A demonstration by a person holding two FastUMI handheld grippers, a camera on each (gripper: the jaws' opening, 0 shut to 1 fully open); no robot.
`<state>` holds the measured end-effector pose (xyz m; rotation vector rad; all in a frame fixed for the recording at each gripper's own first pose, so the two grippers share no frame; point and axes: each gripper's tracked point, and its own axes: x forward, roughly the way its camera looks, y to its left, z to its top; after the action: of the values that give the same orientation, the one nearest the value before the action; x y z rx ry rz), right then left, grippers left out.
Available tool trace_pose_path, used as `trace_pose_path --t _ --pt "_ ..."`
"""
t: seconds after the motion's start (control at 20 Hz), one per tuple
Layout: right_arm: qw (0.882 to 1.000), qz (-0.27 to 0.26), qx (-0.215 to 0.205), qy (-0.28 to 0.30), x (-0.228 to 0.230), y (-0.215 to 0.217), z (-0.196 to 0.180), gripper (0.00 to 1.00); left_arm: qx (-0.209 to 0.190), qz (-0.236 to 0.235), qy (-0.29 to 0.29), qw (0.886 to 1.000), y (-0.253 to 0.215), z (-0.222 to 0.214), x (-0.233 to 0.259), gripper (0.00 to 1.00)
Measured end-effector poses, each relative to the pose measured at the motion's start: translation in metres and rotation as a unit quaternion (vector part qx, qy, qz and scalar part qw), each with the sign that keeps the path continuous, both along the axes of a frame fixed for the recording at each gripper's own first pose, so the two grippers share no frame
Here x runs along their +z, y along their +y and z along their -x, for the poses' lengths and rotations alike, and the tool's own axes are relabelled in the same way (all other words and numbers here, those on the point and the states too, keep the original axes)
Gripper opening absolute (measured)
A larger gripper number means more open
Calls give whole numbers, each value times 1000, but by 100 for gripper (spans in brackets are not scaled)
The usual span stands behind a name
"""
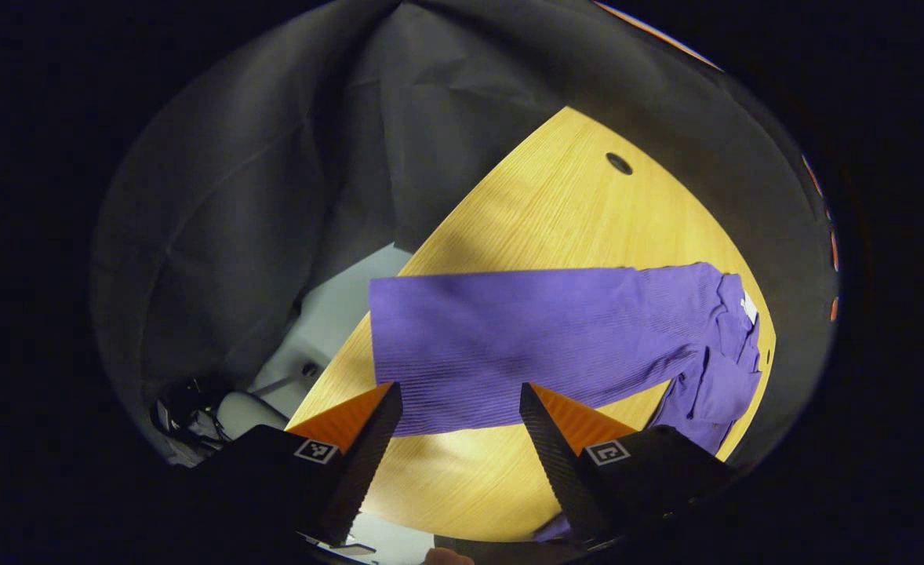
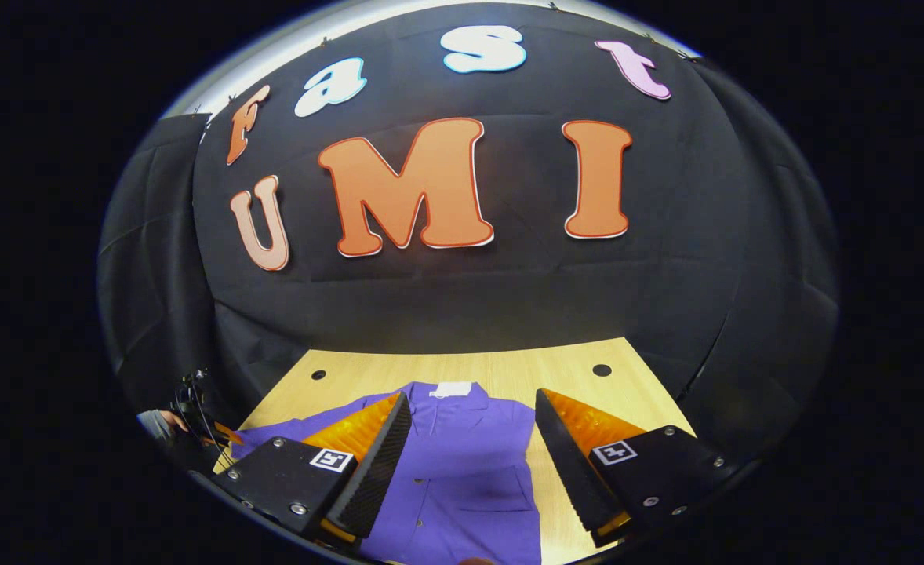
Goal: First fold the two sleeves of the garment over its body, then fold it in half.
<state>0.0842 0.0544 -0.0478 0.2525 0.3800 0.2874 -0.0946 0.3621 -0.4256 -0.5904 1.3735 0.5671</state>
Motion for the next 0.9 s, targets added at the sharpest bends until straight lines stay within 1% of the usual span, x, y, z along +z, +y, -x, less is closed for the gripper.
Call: trace_pose_path --t 0.15,0.3,0.4,0.5,0.55,0.6,0.65,0.75,0.9 --pt "1000 7 -1 4 -7 -4 9 95 -1 1 27 1000 3 3 -12 98" --pt "1000 20 0 13 -14 -6 16 95 -13 -2 49 999 15 2 -33 98" --pt "999 26 -5 18 -16 -6 19 95 -20 -2 58 998 18 1 -34 98" --pt "999 27 -9 23 -18 -3 23 95 -30 -17 66 997 26 -1 -41 97" --pt "999 27 -9 27 -20 -2 26 95 -32 -22 80 996 29 1 -39 95" --pt "999 30 -13 33 -24 -2 28 95 -32 -20 82 996 29 -1 -37 85" --pt "999 33 -14 39 -28 -1 31 95 -35 -13 85 996 25 -1 -38 79" --pt "998 40 -17 49 -35 1 37 95 -40 1 91 995 17 -5 -37 59" --pt "997 60 -15 54 -44 -2 45 95 -46 14 91 995 7 -10 -40 14"
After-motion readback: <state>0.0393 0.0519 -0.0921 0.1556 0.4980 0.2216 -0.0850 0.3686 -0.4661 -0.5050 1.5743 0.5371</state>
